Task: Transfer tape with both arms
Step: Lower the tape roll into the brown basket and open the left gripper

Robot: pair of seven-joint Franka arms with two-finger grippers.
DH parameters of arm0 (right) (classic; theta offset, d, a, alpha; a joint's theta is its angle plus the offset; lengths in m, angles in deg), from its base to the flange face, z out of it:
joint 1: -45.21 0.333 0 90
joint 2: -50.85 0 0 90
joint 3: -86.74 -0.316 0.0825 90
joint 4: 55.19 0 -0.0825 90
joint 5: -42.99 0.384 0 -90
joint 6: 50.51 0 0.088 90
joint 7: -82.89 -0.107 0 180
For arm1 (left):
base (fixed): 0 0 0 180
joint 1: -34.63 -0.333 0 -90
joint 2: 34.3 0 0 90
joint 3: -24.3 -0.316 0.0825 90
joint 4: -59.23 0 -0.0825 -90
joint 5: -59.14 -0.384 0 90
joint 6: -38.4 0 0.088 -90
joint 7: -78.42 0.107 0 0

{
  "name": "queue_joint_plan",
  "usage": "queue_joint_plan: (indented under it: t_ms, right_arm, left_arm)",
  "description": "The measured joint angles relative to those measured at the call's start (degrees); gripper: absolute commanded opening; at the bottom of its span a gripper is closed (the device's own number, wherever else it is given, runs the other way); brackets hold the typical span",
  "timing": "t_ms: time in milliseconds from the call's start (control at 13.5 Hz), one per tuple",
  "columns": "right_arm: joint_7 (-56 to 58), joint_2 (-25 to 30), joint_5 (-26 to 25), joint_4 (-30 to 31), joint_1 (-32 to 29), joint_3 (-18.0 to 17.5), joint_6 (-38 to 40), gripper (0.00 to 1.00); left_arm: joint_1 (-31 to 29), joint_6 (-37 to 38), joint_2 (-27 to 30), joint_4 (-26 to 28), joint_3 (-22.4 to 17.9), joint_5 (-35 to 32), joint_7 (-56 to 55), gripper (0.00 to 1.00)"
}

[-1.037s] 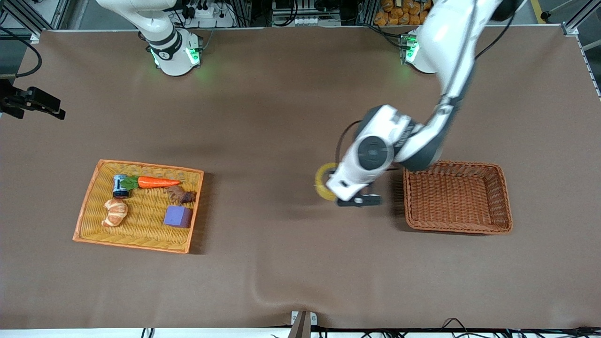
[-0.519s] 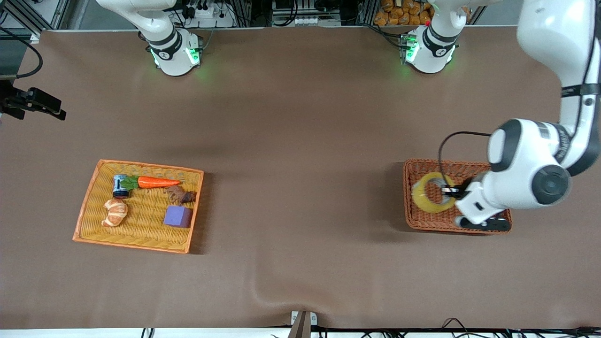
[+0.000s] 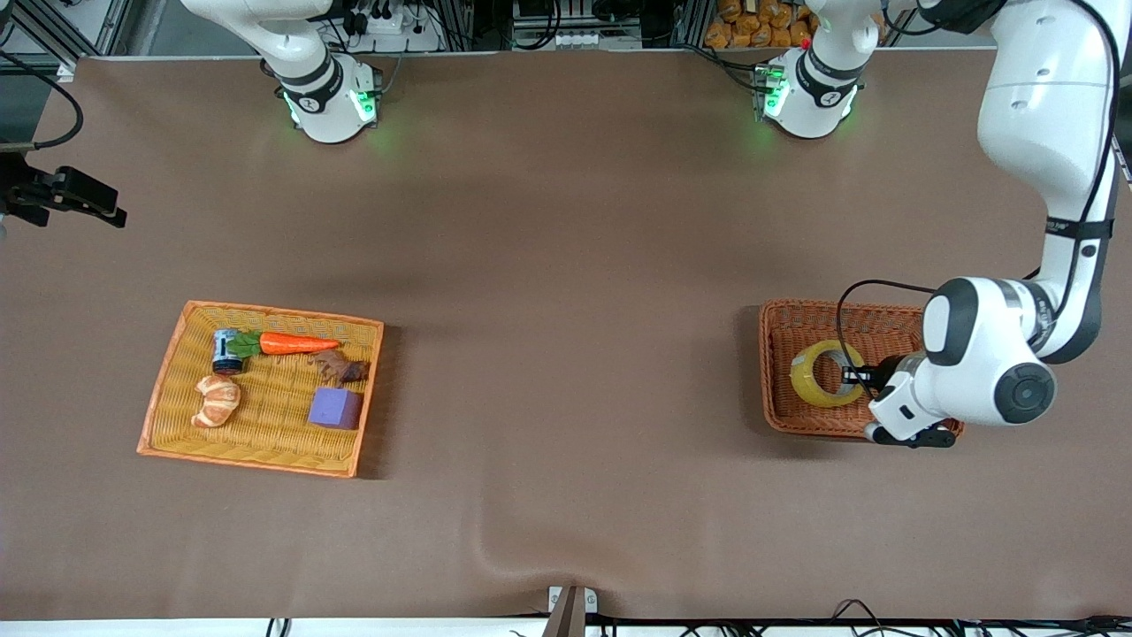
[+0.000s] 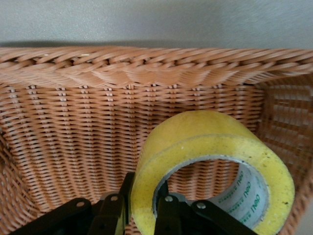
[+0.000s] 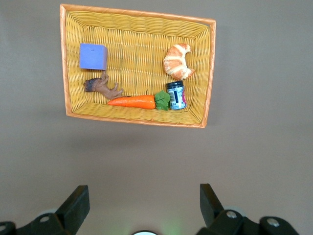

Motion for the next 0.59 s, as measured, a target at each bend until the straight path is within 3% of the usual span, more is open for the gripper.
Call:
queue_joint_plan:
  t_ms: [148,222,296,370,593]
  right_arm:
    - [0.0,0.0,0.0,-0.02,0.0,-0.14,-0.05,1.0]
    - [0.0,0.0,0.0,-0.03,0.01,-0.22,-0.05,1.0]
    - [0.0,0.0,0.0,-0.03,0.02,-0.33,-0.05,1.0]
    - [0.0,0.0,0.0,-0.02,0.03,-0.39,-0.02,1.0]
    - [0.0,0.0,0.0,-0.02,0.03,-0.38,0.01,1.0]
  left_arm:
    - [0.02,-0.04,-0.14,-0.06,0.14,-0.24,0.0,0.02]
    - [0.01,-0.04,-0.15,-0.09,0.14,-0.28,0.0,0.18]
    - [-0.07,-0.04,-0.15,-0.09,0.13,-0.31,0.0,0.75]
    - [-0.17,-0.04,-0.15,-0.1,0.13,-0.34,0.0,1.0]
    - [-0.54,-0.03,-0.09,-0.69,0.12,-0.52,0.0,1.0]
